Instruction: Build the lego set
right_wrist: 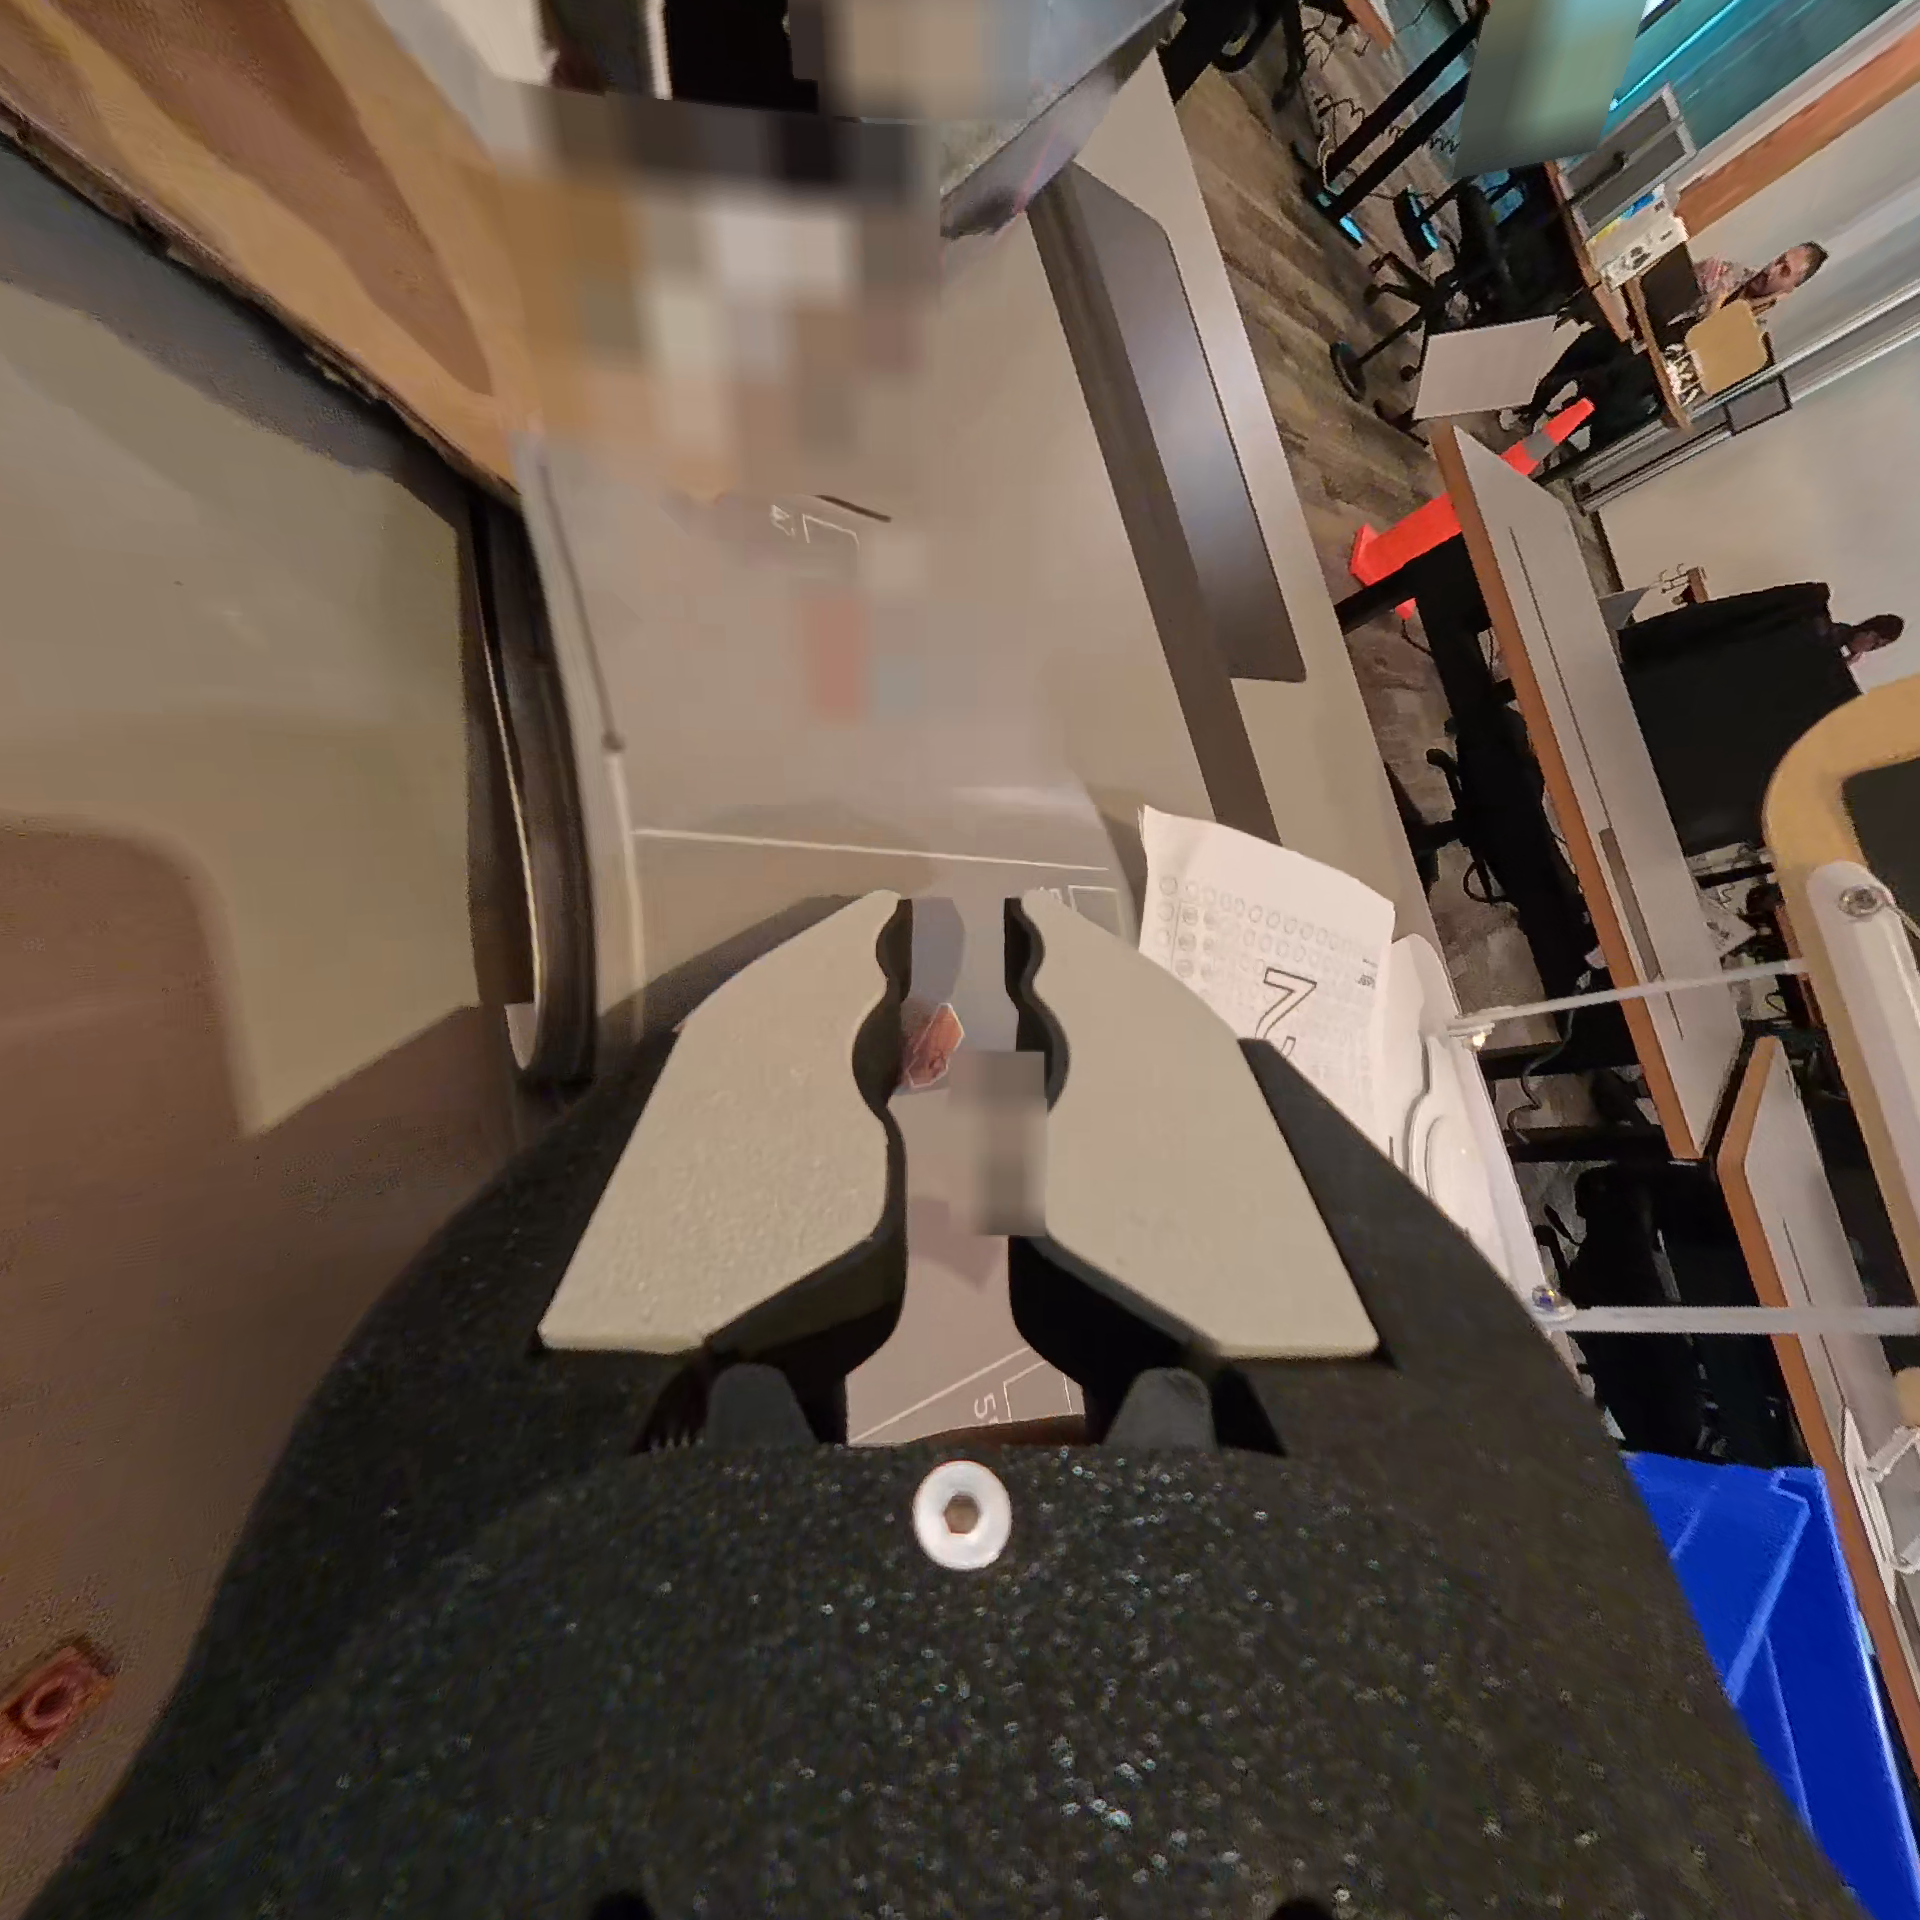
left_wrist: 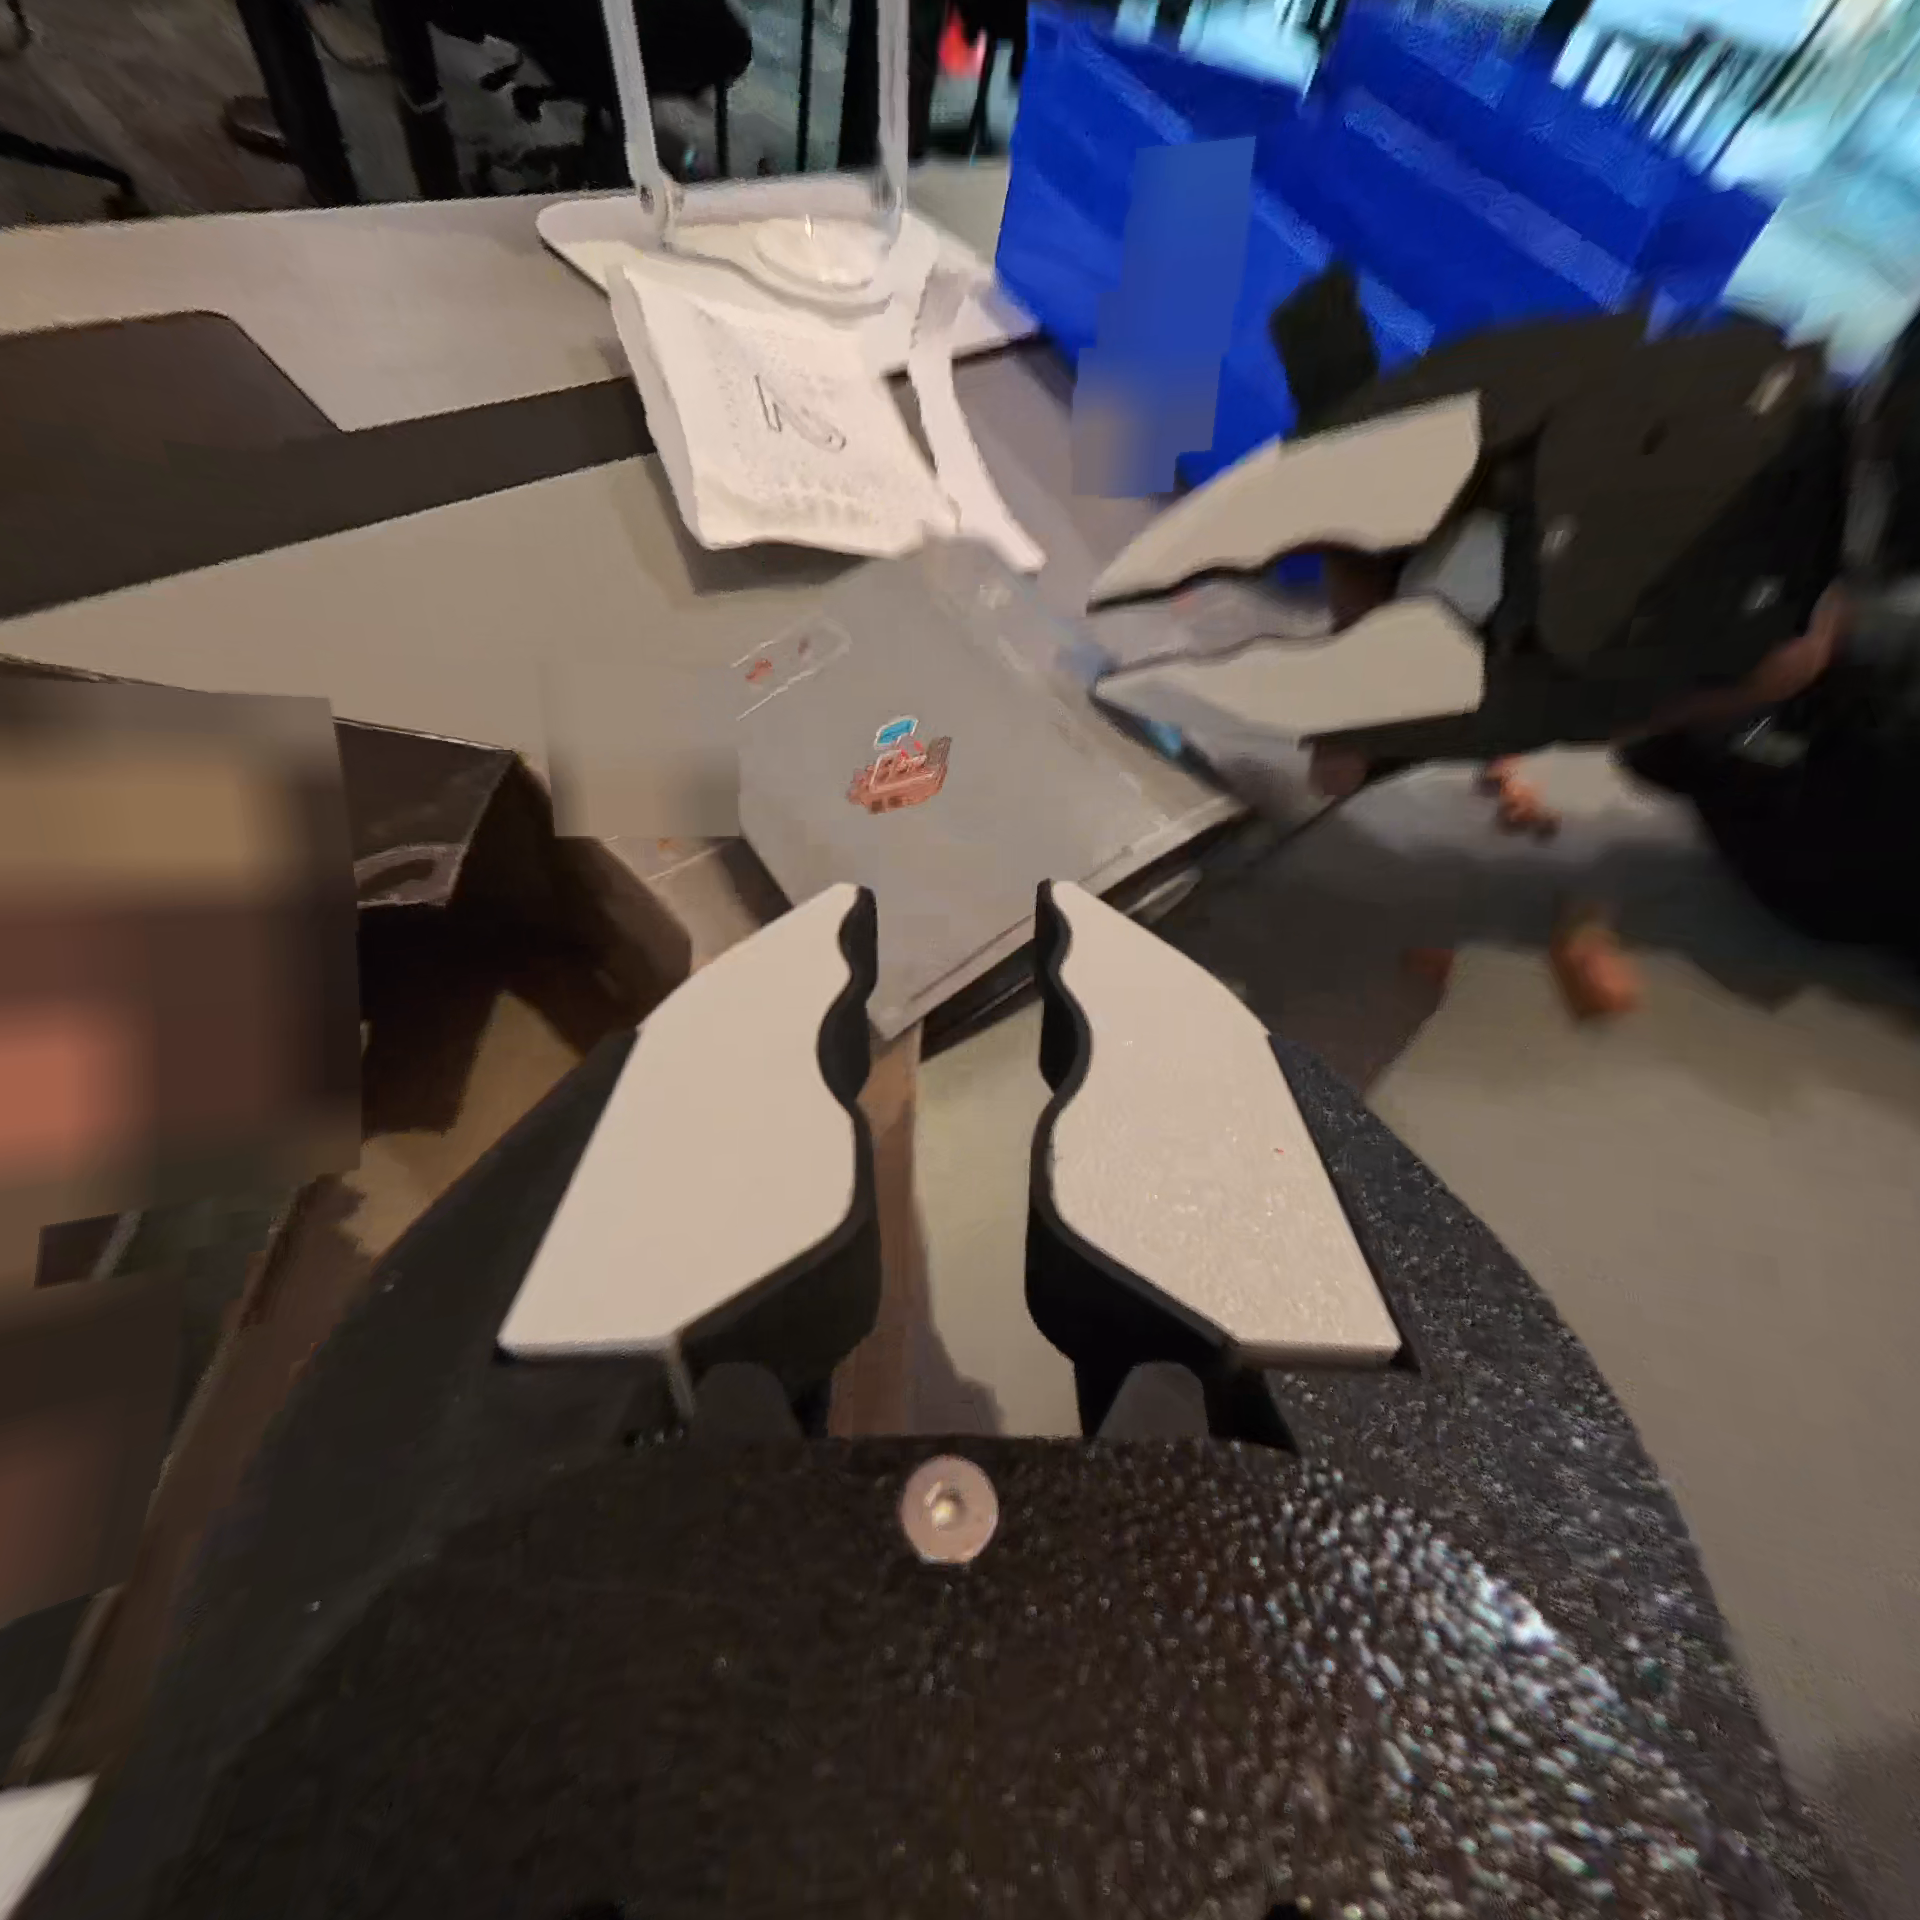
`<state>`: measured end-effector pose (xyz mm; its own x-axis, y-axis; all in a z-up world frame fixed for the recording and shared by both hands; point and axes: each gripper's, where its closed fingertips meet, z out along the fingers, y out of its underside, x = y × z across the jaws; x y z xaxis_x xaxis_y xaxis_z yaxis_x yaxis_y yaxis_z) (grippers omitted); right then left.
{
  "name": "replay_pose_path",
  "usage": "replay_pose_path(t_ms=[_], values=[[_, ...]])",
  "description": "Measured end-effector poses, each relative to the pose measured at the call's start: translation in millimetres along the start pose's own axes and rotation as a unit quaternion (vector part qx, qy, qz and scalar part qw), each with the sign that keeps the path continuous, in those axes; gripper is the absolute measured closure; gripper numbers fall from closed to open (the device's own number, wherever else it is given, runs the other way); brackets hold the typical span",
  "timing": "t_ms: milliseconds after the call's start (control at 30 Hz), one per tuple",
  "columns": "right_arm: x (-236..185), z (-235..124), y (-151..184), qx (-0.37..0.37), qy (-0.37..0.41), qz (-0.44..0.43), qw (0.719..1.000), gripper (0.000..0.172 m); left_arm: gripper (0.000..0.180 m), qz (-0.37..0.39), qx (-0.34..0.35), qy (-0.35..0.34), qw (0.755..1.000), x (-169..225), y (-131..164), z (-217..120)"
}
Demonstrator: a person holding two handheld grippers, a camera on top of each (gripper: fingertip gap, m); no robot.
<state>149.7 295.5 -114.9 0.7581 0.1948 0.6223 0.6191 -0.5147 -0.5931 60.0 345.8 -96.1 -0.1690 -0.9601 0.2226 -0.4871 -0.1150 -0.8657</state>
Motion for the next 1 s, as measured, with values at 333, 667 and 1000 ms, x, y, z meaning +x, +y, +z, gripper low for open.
replay_pose_path(t_ms=[333, 667, 1000], values=[[-8.3, 9.6, 0.9, -0.016, -0.011, -0.009, 1.000, 0.155, 0.153, 0.252, -0.280, -0.113, 0.919, -18.1, 83.7, 7.7], [-10.0, 12.3, 4.6, -0.022, -0.020, -0.007, 1.000, 0.155, 0.178, 0.215, -0.291, -0.127, 0.923, -31.8, 82.2, -13.4], [-11.6, 15.7, -3.8, -0.022, -0.016, -0.023, 0.999, 0.156, 0.178, 0.193, -0.238, -0.146, 0.941, -39.5, 60.6, -31.1]])
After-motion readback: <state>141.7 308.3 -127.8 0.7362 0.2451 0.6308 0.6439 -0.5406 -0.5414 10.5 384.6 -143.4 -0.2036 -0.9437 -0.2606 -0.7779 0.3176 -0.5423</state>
